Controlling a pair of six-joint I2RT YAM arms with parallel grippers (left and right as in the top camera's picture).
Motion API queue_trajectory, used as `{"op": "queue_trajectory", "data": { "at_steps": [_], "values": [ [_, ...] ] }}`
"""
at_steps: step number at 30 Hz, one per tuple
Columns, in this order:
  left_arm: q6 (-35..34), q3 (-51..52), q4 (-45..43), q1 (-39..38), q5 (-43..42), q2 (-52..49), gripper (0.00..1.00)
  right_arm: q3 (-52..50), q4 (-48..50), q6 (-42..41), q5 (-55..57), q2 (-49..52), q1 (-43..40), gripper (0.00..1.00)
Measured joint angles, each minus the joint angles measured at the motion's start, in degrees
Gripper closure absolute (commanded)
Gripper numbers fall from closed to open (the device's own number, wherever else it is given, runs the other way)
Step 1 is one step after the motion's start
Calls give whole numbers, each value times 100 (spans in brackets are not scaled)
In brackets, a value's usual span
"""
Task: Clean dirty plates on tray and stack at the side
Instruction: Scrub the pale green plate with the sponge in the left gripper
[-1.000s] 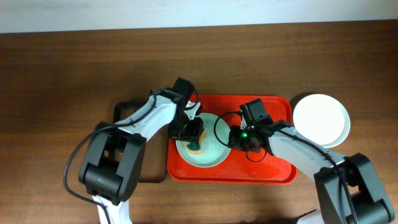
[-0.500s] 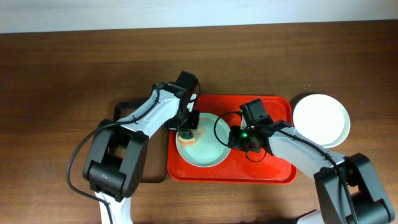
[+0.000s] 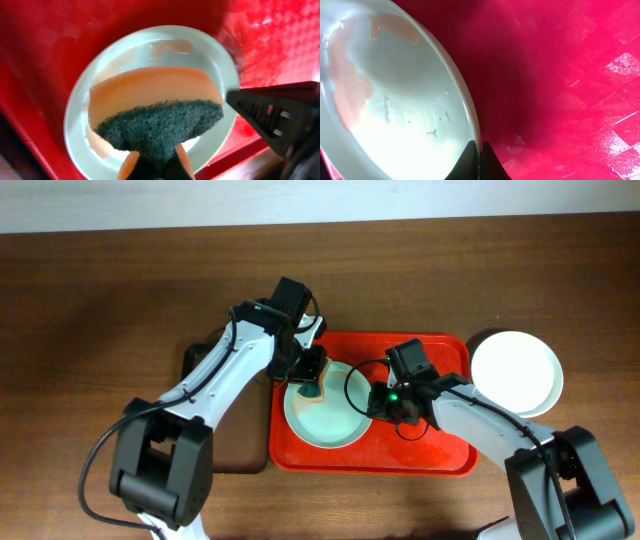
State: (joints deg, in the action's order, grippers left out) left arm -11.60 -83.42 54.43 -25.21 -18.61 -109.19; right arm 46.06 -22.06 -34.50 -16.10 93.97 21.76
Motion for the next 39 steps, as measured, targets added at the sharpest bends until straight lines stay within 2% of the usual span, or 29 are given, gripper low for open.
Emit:
{"op": "queue_trajectory", "data": {
  "at_steps": [4, 8, 9, 13, 15, 17, 19, 21, 26, 29, 31, 33, 35, 37, 39],
  "values": [
    [-26, 551, -605, 0, 514, -199, 100, 0, 0, 0, 0, 0, 0, 96],
    [-155, 723, -713, 0, 422, -577, 100, 0, -2, 0, 0, 0, 0, 96],
    [-168, 713, -660, 0, 271, -592, 100, 0, -4, 0, 2, 0, 0, 96],
    [-140, 734, -844, -363, -1191, -809, 100, 0, -11, -2, 15, 0, 0, 96],
    [-127, 658, -682, -435, -1545, -839, 100, 0, -13, 0, 15, 0, 0, 96],
    [-127, 247, -439, -199, -1224, -809, 100, 0, -11, -2, 15, 0, 0, 96],
    [-131, 164, -339, -74, -103, -643, 100, 0, -11, 0, 15, 0, 0, 96],
    [-175, 271, -501, -149, 636, -636, 100, 0, -9, -4, 15, 0, 0, 96],
    [-501, 940, -1294, -297, 951, -404, 100, 0, -7, 0, 17, 0, 0, 96],
    [-562, 1069, -1528, -382, 240, -380, 100, 0, -15, -2, 17, 0, 0, 96],
    [-557, 1128, -1683, -603, -612, -398, 100, 0, -17, -2, 17, 0, 0, 96],
    [-529, 1032, -1333, -651, -1086, -400, 100, 0, -13, 0, 17, 0, 0, 96],
    [-450, 741, -754, -481, -1027, -367, 100, 0, -17, 2, 17, 0, 0, 96],
    [-398, 507, -203, -188, -503, -72, 100, 0, -15, 0, 17, 0, 0, 95],
    [-363, 352, 192, 284, 385, 671, 100, 0, -13, 2, 17, 0, 2, 95]
  ]
}}
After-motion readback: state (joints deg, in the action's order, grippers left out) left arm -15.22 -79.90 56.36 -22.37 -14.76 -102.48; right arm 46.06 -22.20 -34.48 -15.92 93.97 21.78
